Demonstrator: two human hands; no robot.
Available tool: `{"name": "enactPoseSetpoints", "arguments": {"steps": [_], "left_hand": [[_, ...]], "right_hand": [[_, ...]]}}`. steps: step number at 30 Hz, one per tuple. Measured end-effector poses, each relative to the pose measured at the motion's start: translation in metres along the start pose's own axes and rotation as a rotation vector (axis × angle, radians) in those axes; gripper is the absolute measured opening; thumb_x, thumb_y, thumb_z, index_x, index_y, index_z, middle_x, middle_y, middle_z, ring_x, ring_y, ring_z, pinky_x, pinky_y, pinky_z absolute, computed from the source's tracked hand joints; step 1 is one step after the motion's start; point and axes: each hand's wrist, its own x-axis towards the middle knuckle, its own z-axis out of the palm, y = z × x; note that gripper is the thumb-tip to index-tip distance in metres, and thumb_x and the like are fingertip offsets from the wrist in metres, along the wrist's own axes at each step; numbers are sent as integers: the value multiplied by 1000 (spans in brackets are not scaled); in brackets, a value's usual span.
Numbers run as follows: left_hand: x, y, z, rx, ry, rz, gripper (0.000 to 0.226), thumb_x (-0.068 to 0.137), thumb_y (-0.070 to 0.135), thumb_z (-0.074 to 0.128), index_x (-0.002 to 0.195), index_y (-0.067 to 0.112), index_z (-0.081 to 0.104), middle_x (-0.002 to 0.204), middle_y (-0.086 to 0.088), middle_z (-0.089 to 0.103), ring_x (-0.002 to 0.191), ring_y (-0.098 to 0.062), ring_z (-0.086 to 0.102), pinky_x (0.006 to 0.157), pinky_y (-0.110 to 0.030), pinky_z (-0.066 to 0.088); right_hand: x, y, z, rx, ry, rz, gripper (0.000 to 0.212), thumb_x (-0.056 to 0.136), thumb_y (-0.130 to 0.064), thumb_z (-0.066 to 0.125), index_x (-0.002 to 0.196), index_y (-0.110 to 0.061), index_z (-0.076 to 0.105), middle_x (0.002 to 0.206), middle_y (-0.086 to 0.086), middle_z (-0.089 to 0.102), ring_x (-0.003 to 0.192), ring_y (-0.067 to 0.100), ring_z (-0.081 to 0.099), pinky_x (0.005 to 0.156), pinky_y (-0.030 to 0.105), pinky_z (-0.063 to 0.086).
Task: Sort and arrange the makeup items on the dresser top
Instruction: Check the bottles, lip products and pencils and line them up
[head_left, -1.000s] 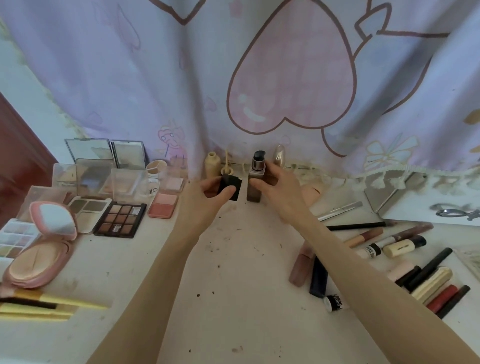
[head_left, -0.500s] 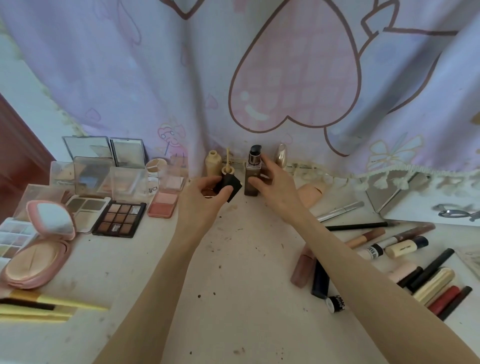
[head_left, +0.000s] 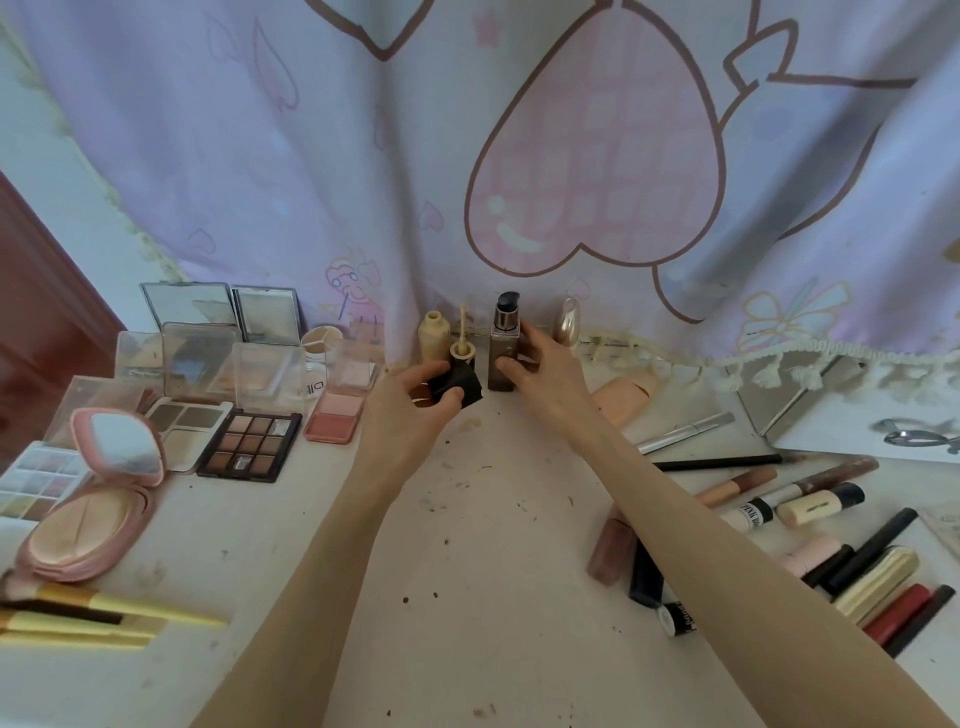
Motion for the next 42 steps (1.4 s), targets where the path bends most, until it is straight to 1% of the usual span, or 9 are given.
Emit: {"name": "enactPoseSetpoints", "arguments": {"steps": [7,10,16,22,26,29,32,37,42], "left_hand": [[-1,9,-5,-6,-36,140,43,79,6,67,115,26,54,101,11,59,97,-6,56,85,-14,43],[0,10,-7,37,-91,214,49,77,4,68,116,28,50,103,10,60,99,-6,57,88,-14,42],[-6,17,0,83,-223,312,66,78,1,67,134,22,39,112,9,56,105,-4,53,91,-11,38],[-9,23,3,71,-252,406,71,78,-2,65,138,20,32,115,5,49,107,-4,50,97,-10,38],[-10,20,2,97,-259,437,61,84,-4,56,137,18,36,121,2,49,111,-4,49,97,-6,34],[-9,2,1,244,-144,368,43,89,-1,47,129,16,49,125,0,49,113,-11,48,93,-11,31],[-7,-20,-2,371,-77,293,37,91,-1,42,124,11,54,128,-5,50,115,-16,46,86,-4,22],[-9,-45,-5,481,-118,264,44,90,-5,37,131,5,48,135,-8,47,124,-20,44,98,-10,19],[-9,-54,-3,524,-112,278,45,89,-8,37,130,4,50,136,-8,47,125,-22,44,105,-19,23]], "right_hand": [[-11,0,-6,-119,13,16,32,94,-20,52,125,-14,55,125,4,61,115,17,56,93,19,37],[-25,0,-18,-132,-10,-64,29,93,-16,53,121,-12,61,116,4,65,101,14,60,95,29,46],[-39,-14,-40,-277,-228,-273,40,86,-19,65,125,-18,57,112,-4,62,93,4,47,73,5,33],[-40,-15,-42,-401,-260,-308,33,84,-24,66,117,-21,61,106,-2,64,90,9,46,74,6,30],[-40,-9,-42,-440,-205,-263,36,84,-17,63,120,-18,58,107,-4,63,91,10,47,67,15,31],[-37,2,-39,-363,-117,-156,38,85,-15,62,123,-17,55,112,-5,62,88,10,49,71,19,34],[-31,12,-34,-299,-73,-61,39,85,-13,61,123,-13,55,119,1,62,89,11,51,76,20,37],[-24,16,-25,-349,-68,-15,41,87,-11,57,127,-12,52,125,7,60,116,22,53,97,31,40],[-22,19,-19,-431,-50,22,41,90,-13,50,131,-11,46,118,15,59,107,30,53,88,36,44]]}}
